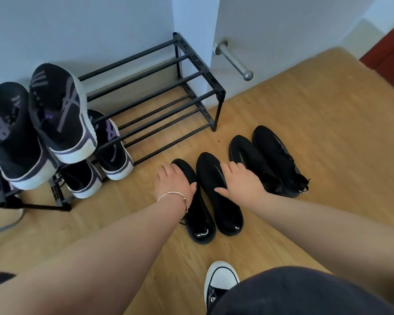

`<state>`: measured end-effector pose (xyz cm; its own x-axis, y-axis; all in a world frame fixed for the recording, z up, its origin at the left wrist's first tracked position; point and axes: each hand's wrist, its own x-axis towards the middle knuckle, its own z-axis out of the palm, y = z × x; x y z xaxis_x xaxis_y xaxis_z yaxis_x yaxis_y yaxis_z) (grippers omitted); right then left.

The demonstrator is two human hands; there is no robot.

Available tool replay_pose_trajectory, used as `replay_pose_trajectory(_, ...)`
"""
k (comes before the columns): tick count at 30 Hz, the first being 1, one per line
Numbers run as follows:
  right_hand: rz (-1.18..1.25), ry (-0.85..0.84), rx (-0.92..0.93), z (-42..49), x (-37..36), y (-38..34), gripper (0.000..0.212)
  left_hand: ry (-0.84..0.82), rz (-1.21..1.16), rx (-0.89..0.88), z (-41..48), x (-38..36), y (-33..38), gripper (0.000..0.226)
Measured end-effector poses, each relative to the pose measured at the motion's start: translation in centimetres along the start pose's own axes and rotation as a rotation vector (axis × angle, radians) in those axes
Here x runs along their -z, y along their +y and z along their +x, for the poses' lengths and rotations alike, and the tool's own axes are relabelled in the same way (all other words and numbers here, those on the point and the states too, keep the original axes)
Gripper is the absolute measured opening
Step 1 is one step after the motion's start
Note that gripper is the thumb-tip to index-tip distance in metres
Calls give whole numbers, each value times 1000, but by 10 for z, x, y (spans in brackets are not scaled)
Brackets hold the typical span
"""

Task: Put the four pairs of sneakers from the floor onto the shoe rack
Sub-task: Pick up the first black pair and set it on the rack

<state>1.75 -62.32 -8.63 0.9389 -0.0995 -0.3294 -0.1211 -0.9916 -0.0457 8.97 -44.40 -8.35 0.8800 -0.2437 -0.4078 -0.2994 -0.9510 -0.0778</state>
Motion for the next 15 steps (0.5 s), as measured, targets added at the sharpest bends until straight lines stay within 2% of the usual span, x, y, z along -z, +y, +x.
replay_pose_trajectory(5,146,-105,-117,-11,-37,1,71,-183,-76,119,10,-32,13,92)
replay_pose_trajectory(9,325,-215,-328,-6,-48,0,68,-365,-308,331,19,-47,22,86)
replay_pose_trajectory(11,403,-238,-401,-2,-52,-1,70,-395,-440,434,21,-50,24,85)
replay_pose_trajectory(15,477,-229,-456,1,-57,1,67,-346,-665,576,21,-58,22,89)
